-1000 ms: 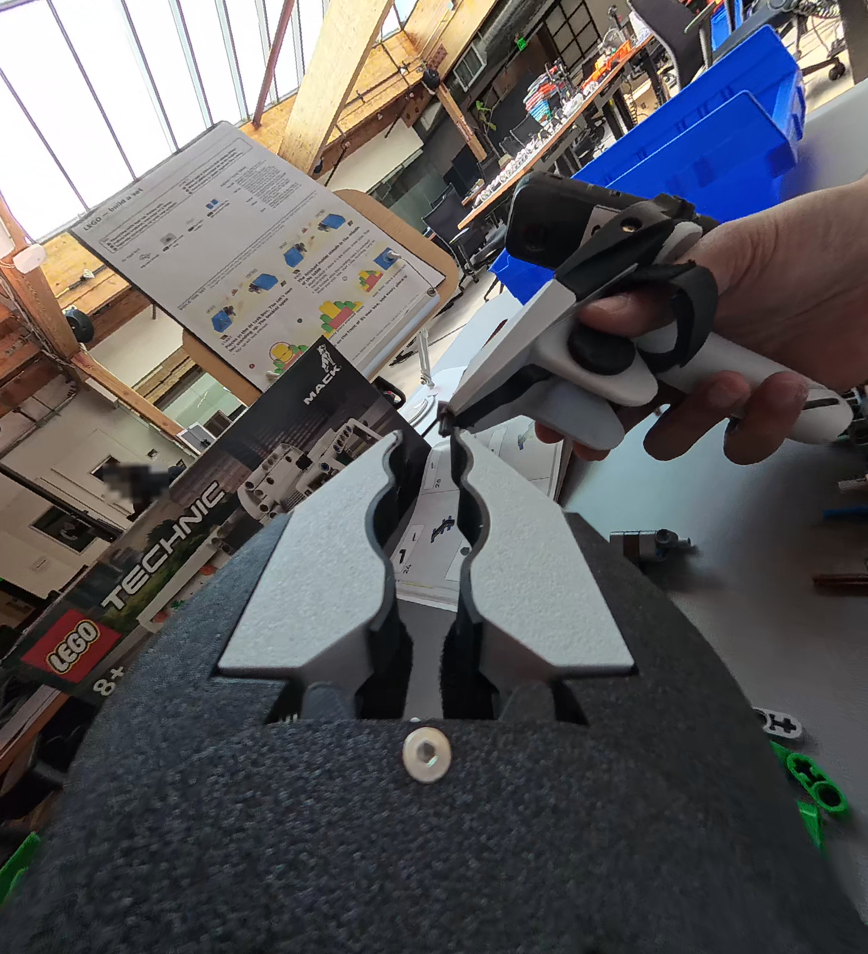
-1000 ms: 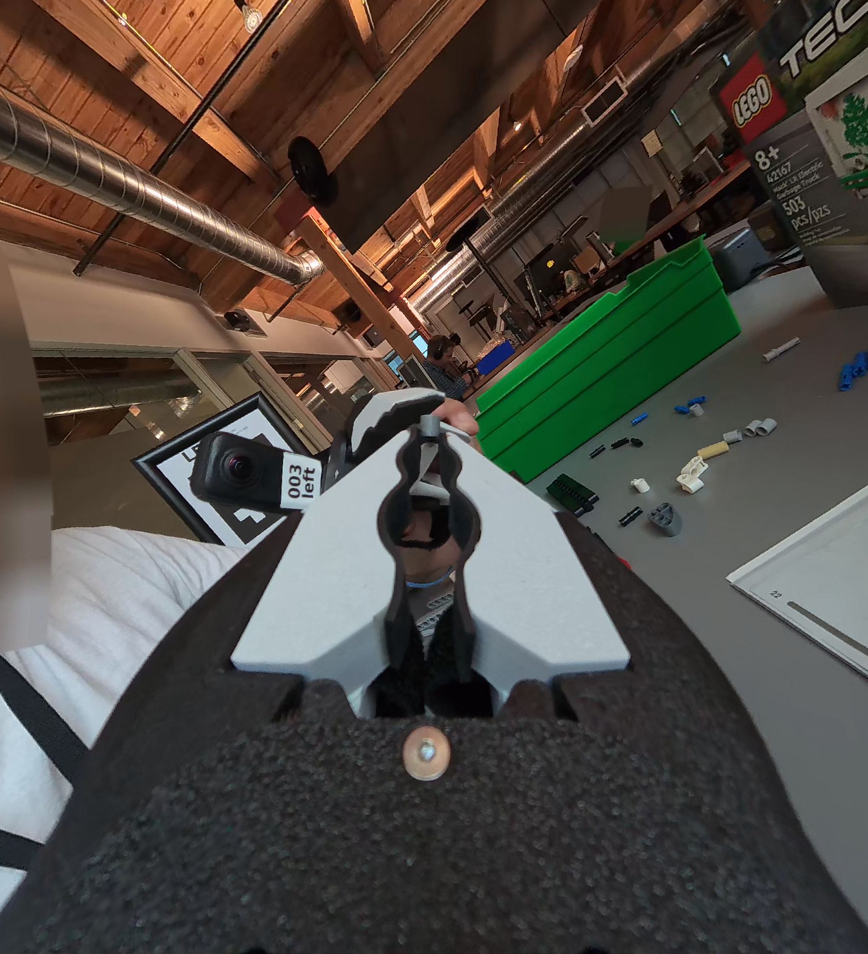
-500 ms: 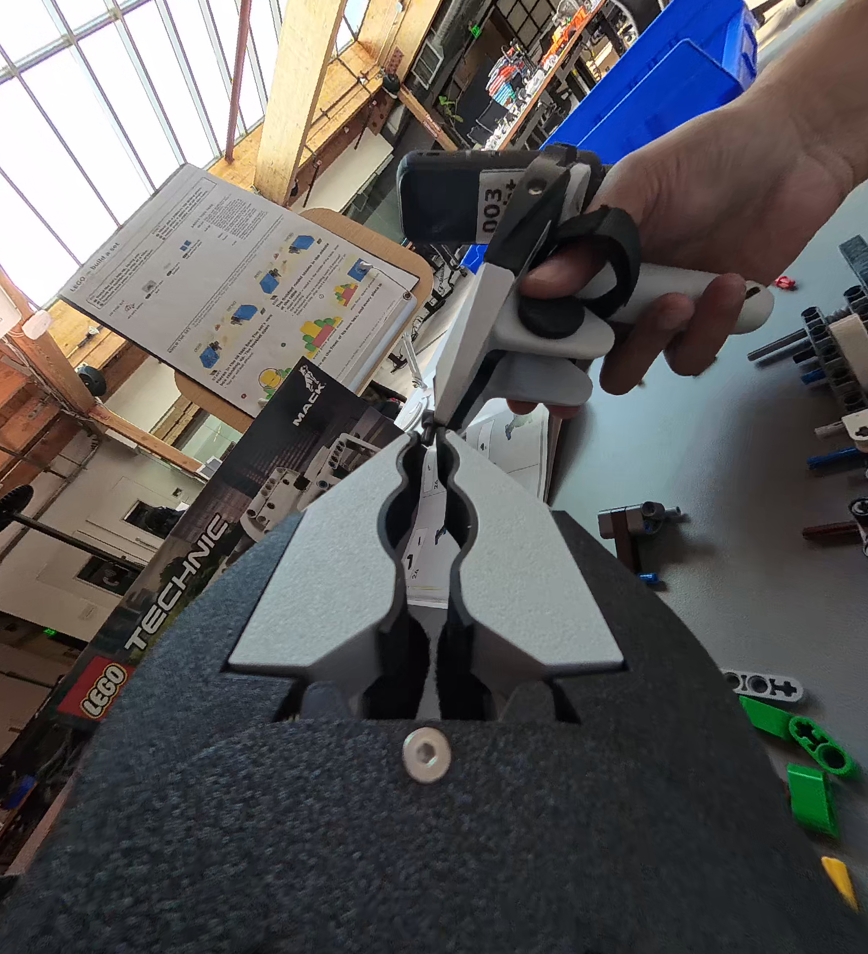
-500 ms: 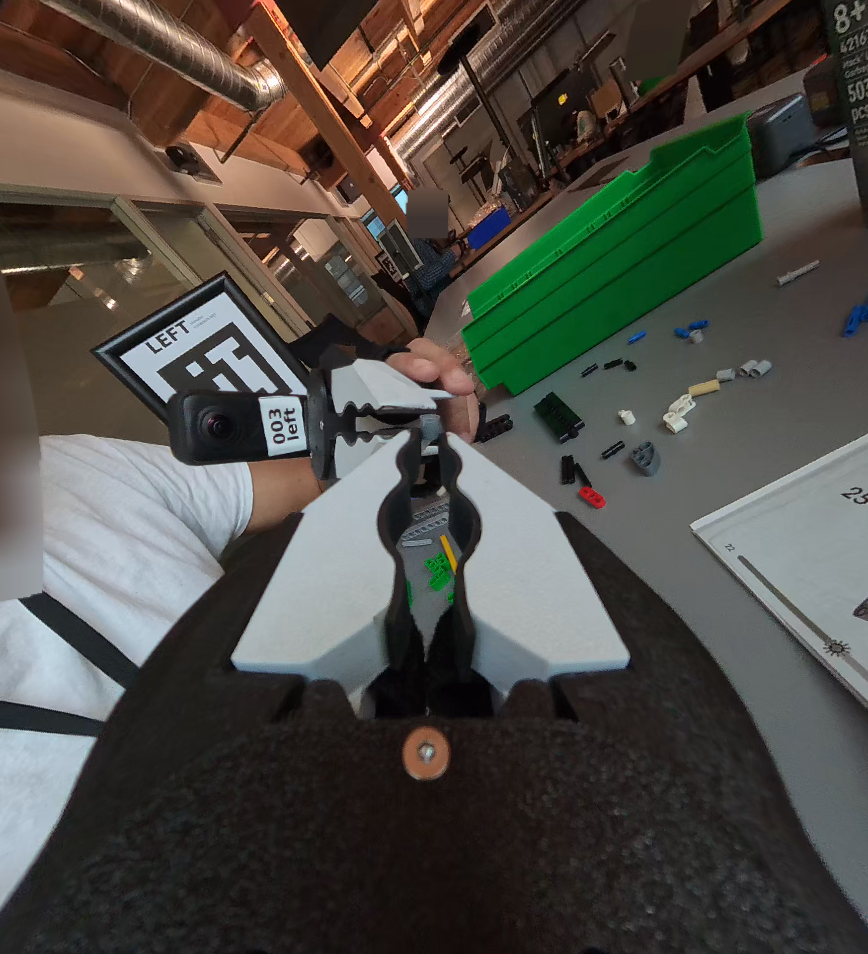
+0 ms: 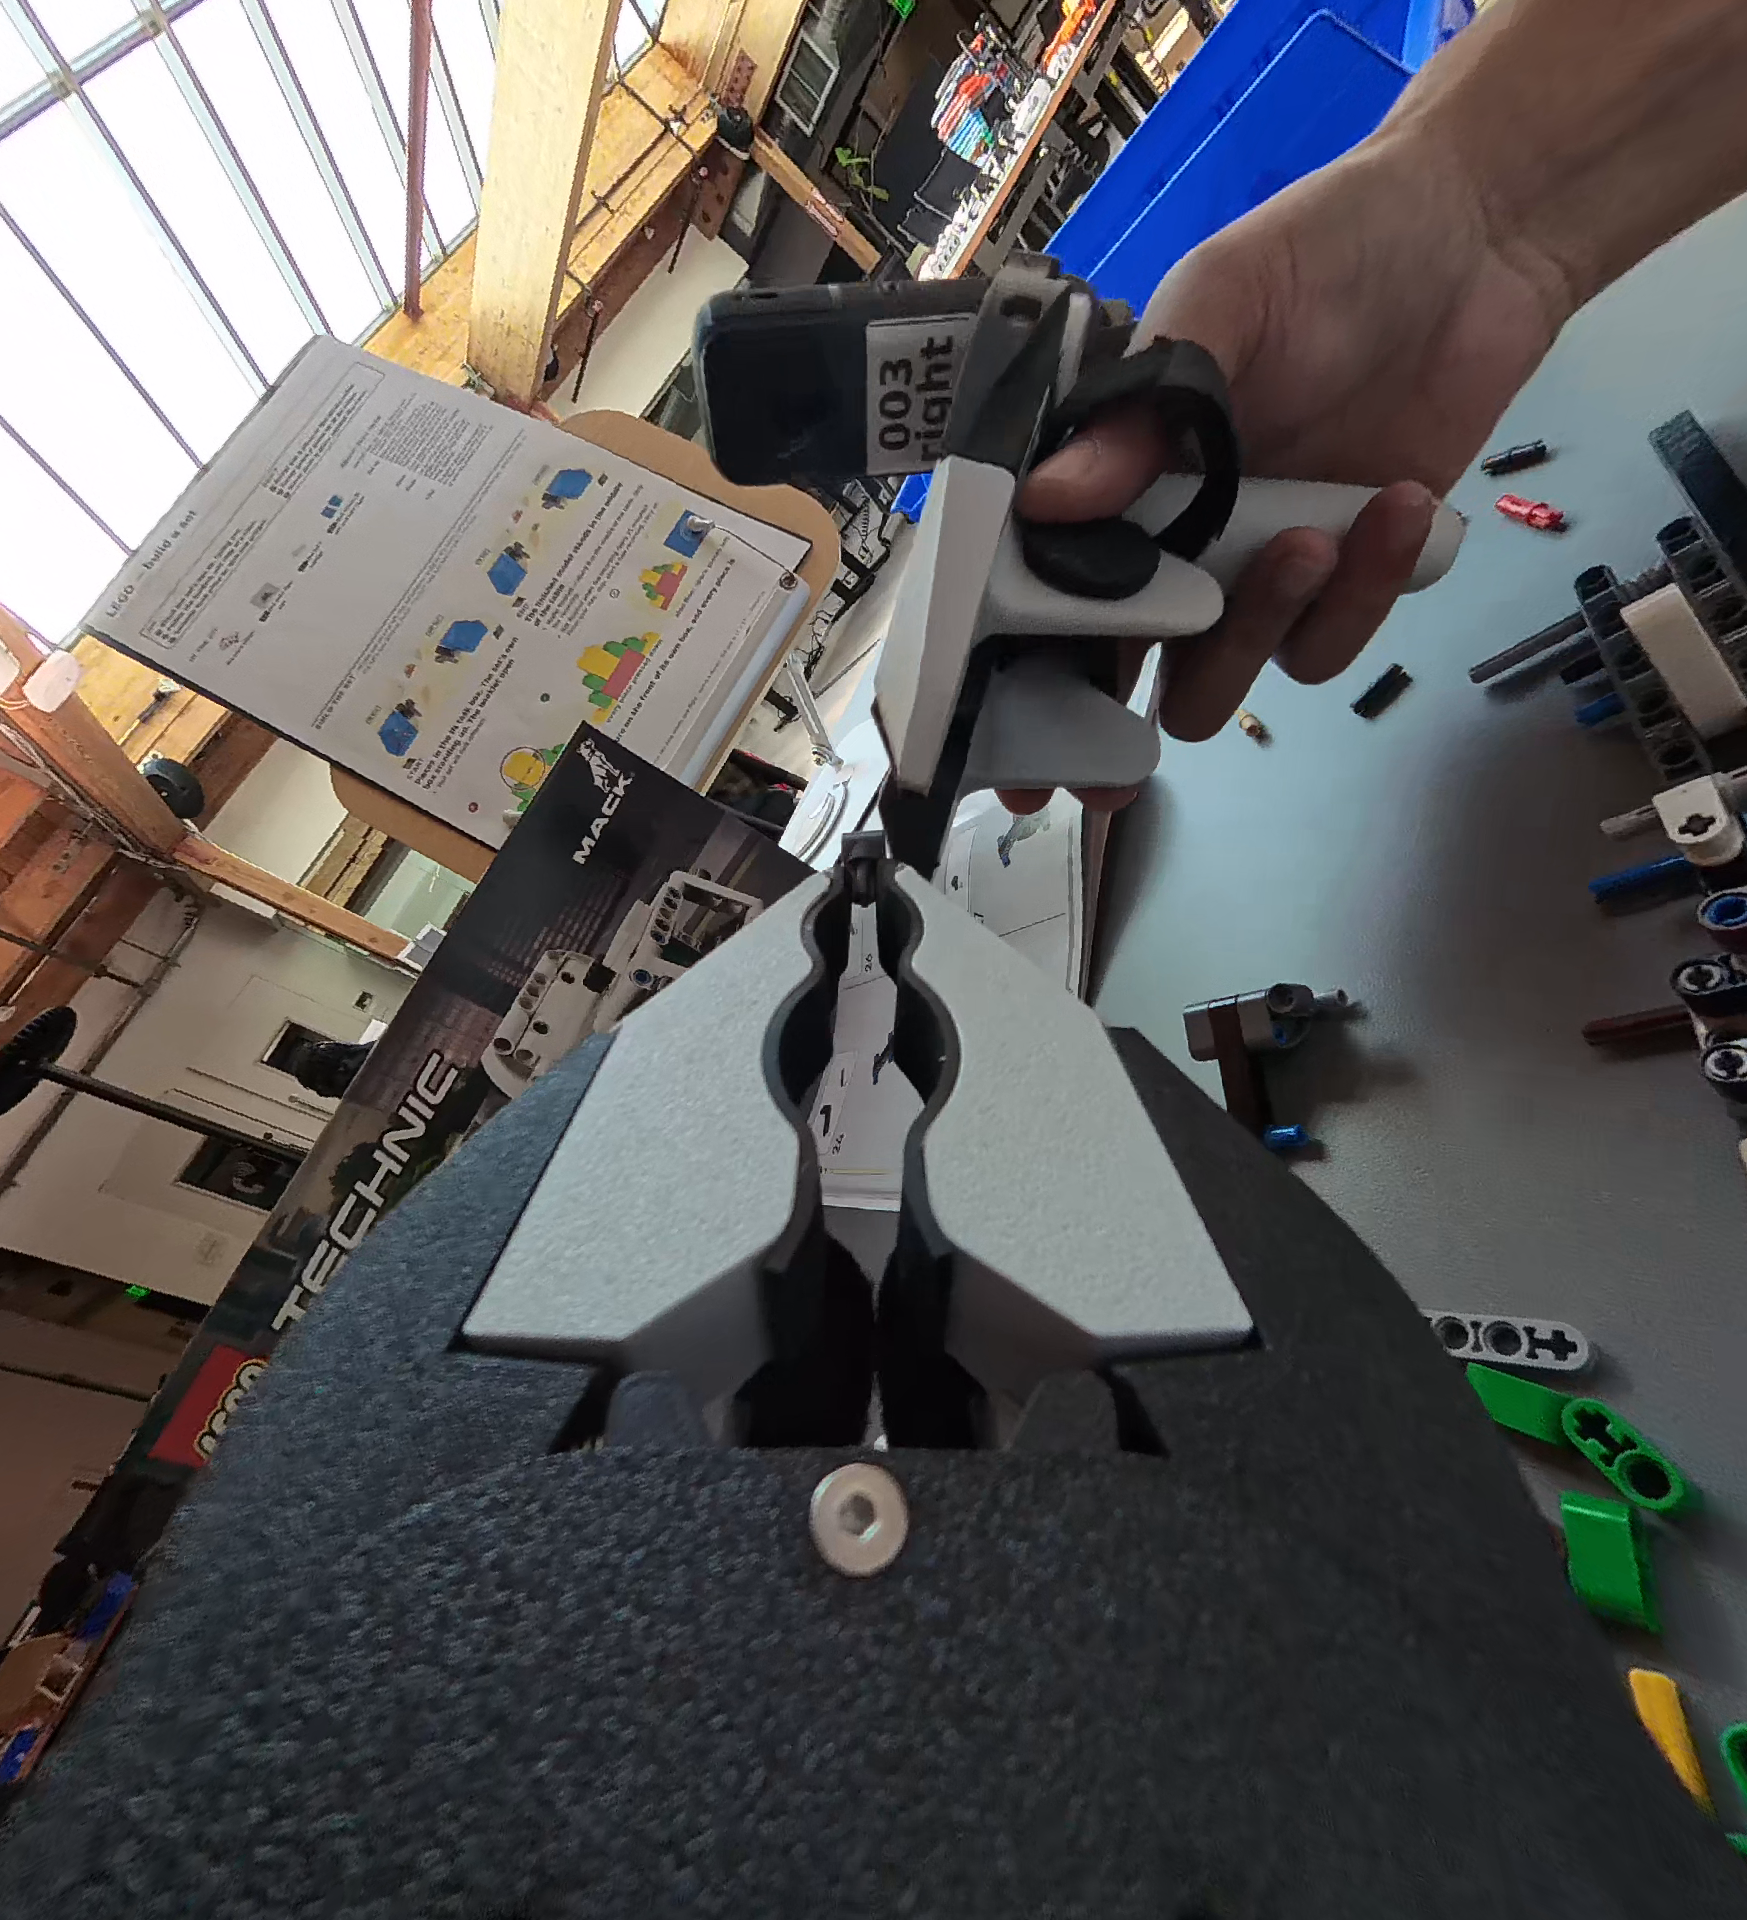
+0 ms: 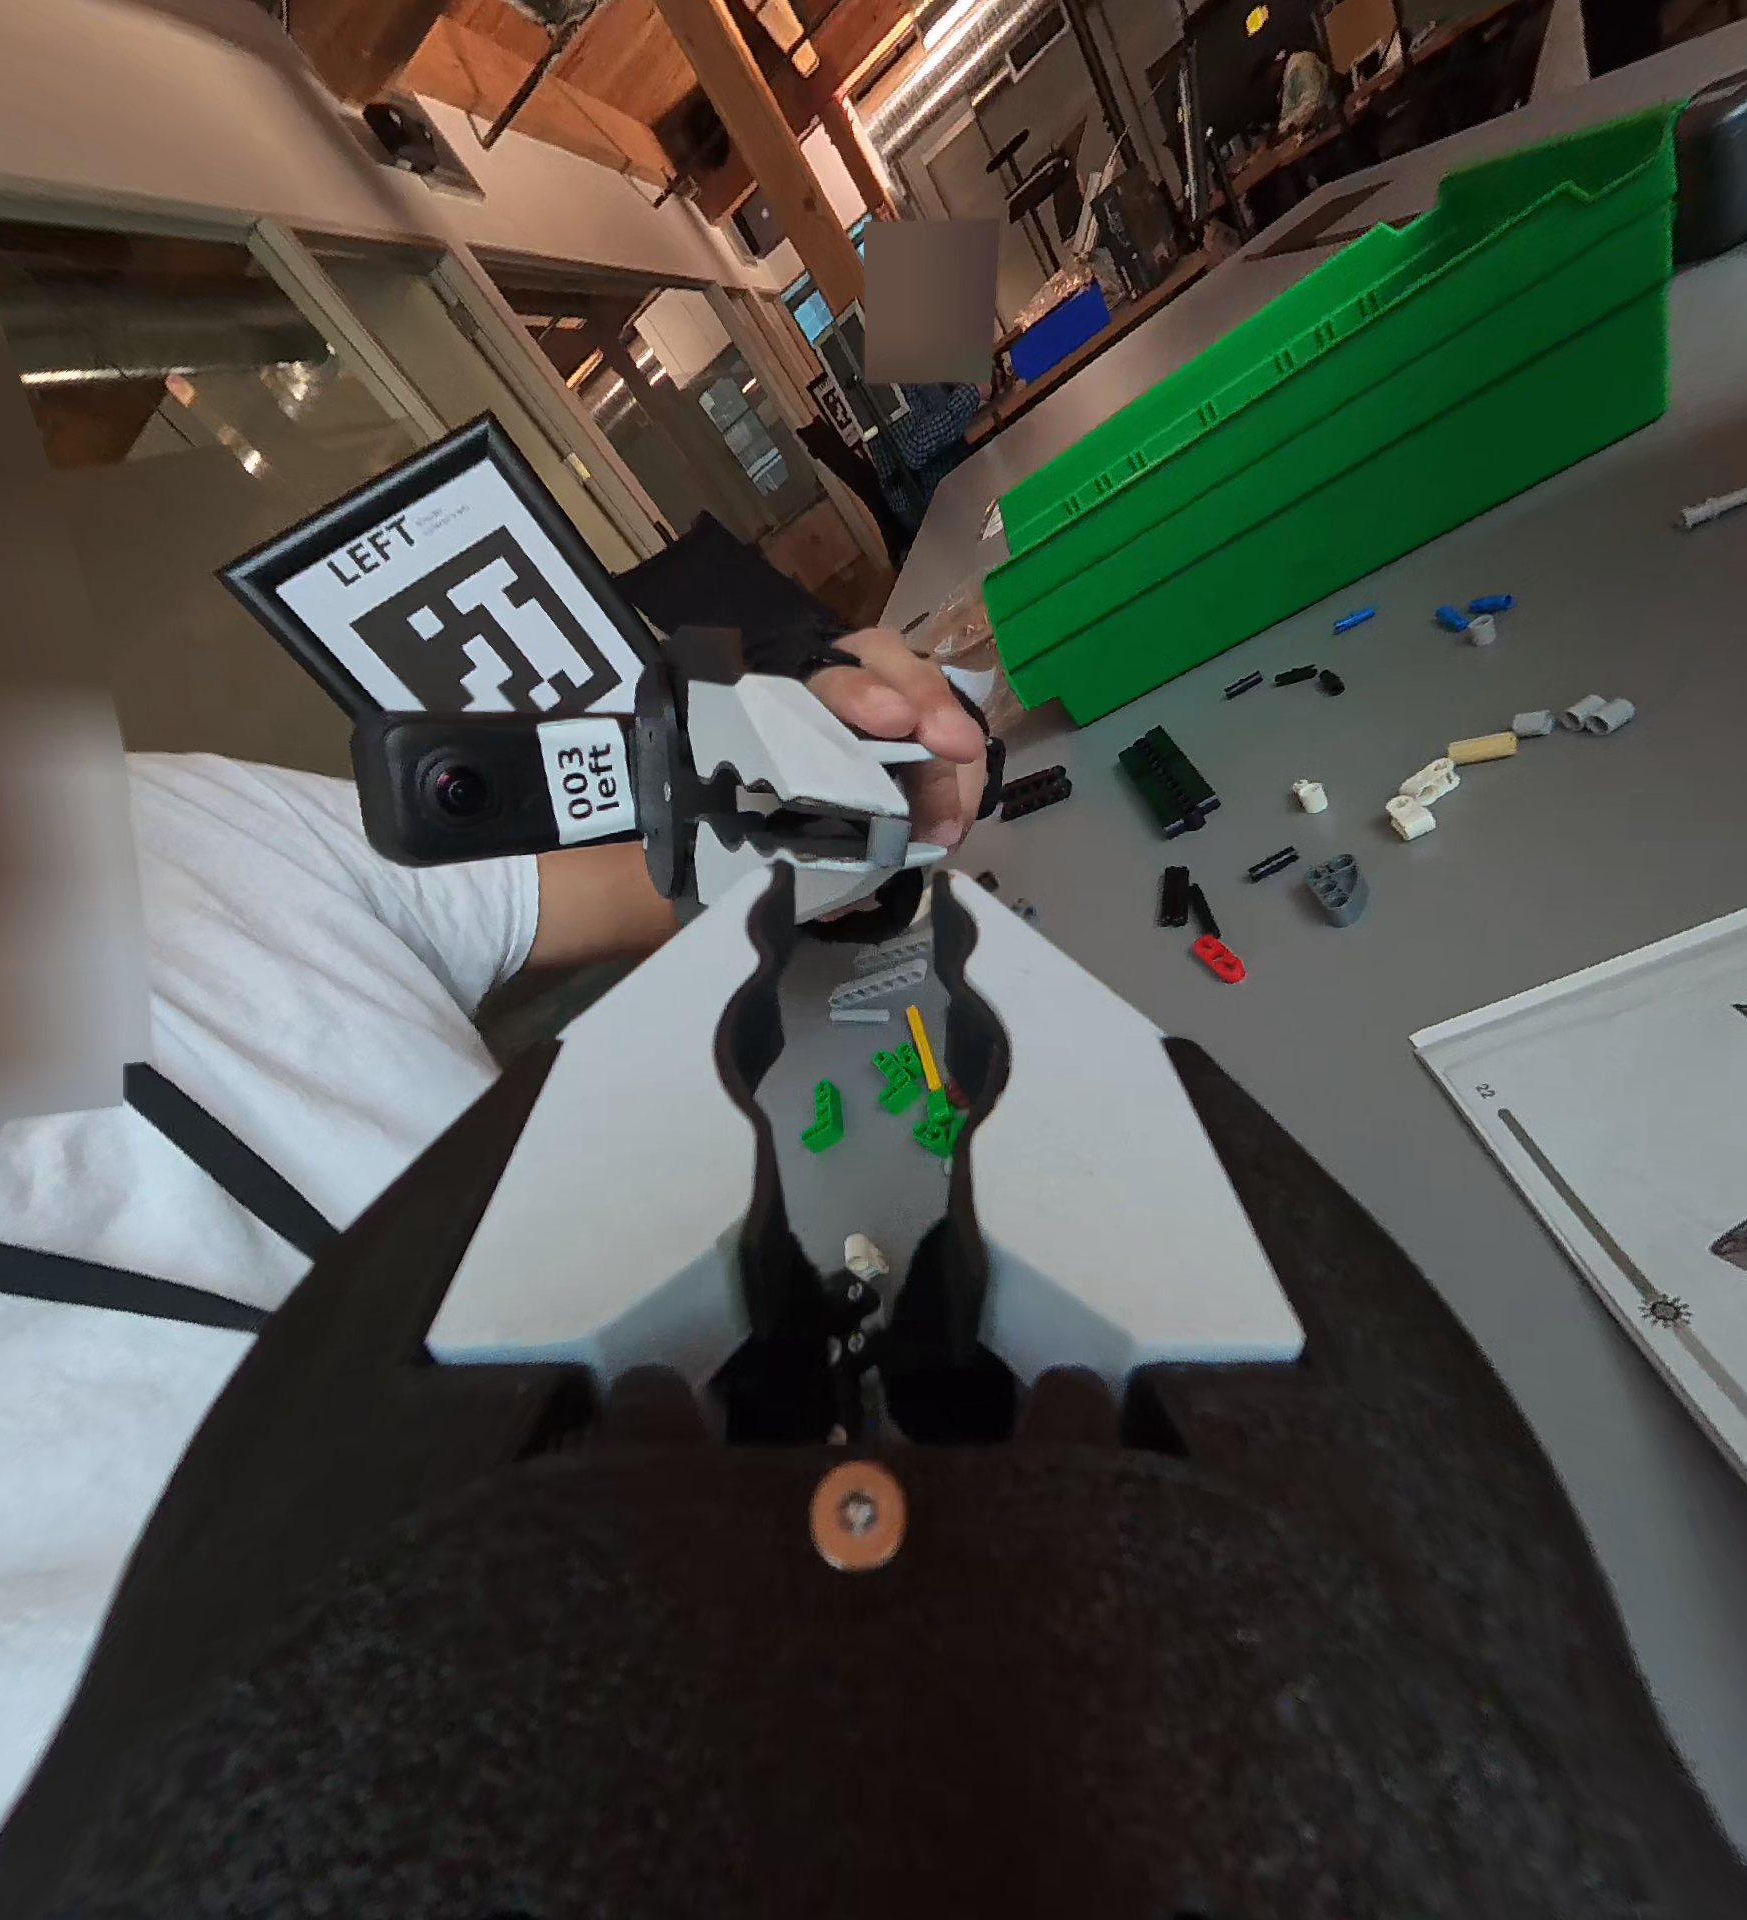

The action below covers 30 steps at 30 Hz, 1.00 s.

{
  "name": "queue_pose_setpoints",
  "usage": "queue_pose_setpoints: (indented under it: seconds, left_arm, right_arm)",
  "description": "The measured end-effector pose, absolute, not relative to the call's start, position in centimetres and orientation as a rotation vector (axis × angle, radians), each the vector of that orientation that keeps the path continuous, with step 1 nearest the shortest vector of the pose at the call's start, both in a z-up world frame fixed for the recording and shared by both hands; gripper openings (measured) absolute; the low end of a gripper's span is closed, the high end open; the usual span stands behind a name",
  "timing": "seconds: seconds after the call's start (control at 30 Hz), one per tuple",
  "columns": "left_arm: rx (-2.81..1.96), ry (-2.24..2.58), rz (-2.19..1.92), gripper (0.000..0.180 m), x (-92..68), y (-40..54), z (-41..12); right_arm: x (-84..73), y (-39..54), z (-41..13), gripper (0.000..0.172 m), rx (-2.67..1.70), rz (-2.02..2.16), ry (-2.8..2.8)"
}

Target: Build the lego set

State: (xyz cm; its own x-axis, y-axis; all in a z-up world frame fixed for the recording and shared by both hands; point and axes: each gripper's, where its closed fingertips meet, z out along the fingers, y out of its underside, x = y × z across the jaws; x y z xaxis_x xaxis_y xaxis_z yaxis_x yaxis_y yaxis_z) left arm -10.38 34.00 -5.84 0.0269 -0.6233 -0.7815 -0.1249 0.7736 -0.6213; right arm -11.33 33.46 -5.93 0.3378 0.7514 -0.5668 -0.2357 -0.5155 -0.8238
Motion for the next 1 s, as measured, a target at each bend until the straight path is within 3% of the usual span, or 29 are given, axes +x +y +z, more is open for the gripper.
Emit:
queue_pose_setpoints:
  seconds: [0.57,0.83,1.0]
  left_arm:
    - [-0.556,1.567,-0.341,0.003,-10.0,32.9,-7.2]
    - [-1.000,2.056,-0.752,0.023,-10.2,33.1,-15.0]
    - [-1.040,2.106,-0.768,0.023,-9.6,33.6,-15.4]
  right_arm:
    - [-11.0,33.0,-6.9,0.005,-1.743,1.343,-0.533]
    - [-5.9,32.8,-10.7,0.005,-2.115,0.968,-0.854]
    - [-5.3,32.0,-12.8,0.006,-2.280,0.994,-1.085]
